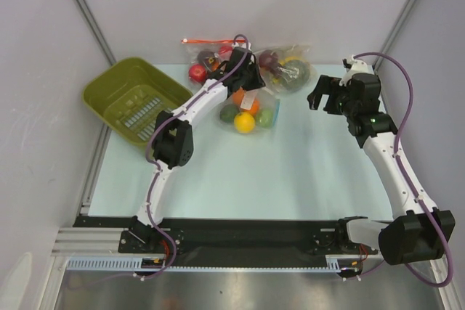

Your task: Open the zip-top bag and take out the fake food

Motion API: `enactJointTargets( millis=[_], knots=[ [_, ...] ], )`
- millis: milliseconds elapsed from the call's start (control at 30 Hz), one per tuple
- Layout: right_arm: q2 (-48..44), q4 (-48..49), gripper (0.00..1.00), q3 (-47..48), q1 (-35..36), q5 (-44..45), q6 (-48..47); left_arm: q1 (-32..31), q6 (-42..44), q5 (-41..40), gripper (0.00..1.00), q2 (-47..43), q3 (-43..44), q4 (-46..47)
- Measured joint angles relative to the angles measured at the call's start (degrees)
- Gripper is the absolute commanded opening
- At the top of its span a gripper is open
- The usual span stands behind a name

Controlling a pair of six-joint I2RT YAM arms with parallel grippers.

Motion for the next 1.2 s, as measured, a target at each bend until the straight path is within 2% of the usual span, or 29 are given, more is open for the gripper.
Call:
enactJointTargets(
  millis=[300, 533, 667, 867, 1000, 1200],
  knots=[
    [0.0, 0.3, 0.97, -1.0, 0.0, -1.4, 0.2, 1.1, 0.6, 4.5, 0.00, -2.7, -0.3, 2.8],
    [0.0, 0.2, 0.97, -1.0, 0.0, -2.7, -0.9, 4.4, -1.7, 12.1, 0.00, -12.5, -0.6, 3.1],
    [0.0, 0.4, 0.97, -1.0, 0.5, -3.8, -1.1, 6.1, -4.4, 18.9, 0.00, -20.4, -5.3, 5.3],
    [-1.6, 4.2, 0.98, -2.7, 4.0, -7.2, -0.8, 6.1, -11.0, 29.0, 0.00, -29.8, -17.2, 13.1],
    [-3.0, 10.1, 0.98, -7.0, 6.2, -10.8, 0.9, 6.1, -15.2, 33.2, 0.00, -32.6, -22.7, 16.8],
    [-3.7, 14.9, 0.98, -12.0, 8.3, -12.6, 2.6, 6.0, -19.2, 37.7, 0.00, -34.2, -26.5, 20.6]
  ],
)
